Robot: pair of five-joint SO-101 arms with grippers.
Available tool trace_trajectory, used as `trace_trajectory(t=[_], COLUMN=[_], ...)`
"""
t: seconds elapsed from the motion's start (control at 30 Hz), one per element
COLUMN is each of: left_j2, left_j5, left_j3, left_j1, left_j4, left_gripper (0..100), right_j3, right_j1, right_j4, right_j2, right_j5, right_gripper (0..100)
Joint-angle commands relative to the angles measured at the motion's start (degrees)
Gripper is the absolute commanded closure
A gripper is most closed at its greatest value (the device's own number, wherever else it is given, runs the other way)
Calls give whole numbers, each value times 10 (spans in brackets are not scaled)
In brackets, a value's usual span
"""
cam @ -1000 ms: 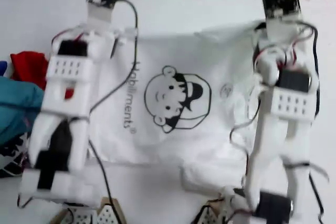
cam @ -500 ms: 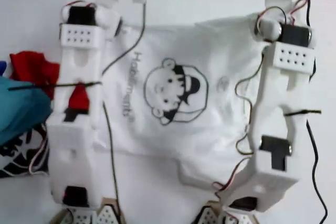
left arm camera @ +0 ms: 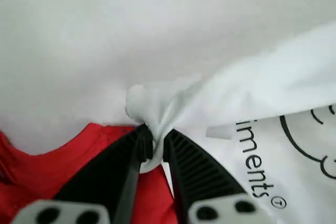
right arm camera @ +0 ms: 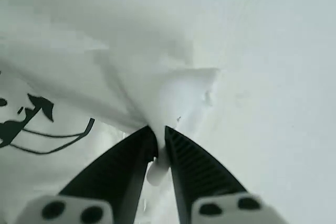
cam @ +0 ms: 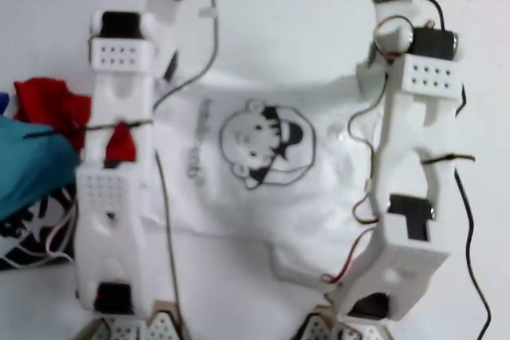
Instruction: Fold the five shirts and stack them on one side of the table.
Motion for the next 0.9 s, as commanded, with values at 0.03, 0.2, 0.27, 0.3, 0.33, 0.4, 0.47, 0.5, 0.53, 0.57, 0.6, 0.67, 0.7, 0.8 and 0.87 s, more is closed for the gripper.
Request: trace_trajectory(t=[0.03,0.2,0.27,0.3,0.33,0.4,0.47,0.5,0.53,0.57,0.6,0.67,0.7,0.8,0.87], left_j2=[-150,-295,-343,-364,-384,-422,-455,-468,-480,-490,-498,-512,-515,-522,-527], left_j5=[-5,-10,-11,-11,-11,-18,-33,-36,-39,-39,-40,-40,-46,-62,-64], left_j3=[152,351,422,452,479,531,574,593,613,633,653,698,721,789,828], left_j1=[-6,-22,-34,-40,-44,-49,-49,-50,-51,-51,-51,-51,-50,-49,-52], left_j4=[12,8,-2,-4,-4,-4,-4,-4,-4,-4,-10,-26,-33,-53,-67], left_gripper=[974,973,973,973,973,973,973,973,973,973,973,973,973,973,973], right_j3=[-15,130,222,271,321,418,508,550,586,621,651,702,724,781,808], right_j1=[-22,-34,-38,-40,-40,-36,-36,-36,-36,-35,-28,-12,-4,23,43], right_j4=[64,63,55,46,32,0,-19,-26,-29,-32,-33,-35,-35,-35,-43], right_j2=[-46,-162,-229,-268,-307,-385,-454,-485,-512,-538,-560,-595,-610,-647,-666], right_j5=[17,18,21,21,21,23,33,46,55,62,69,88,101,139,166], right_gripper=[981,981,981,981,981,981,981,981,981,981,981,981,981,981,981])
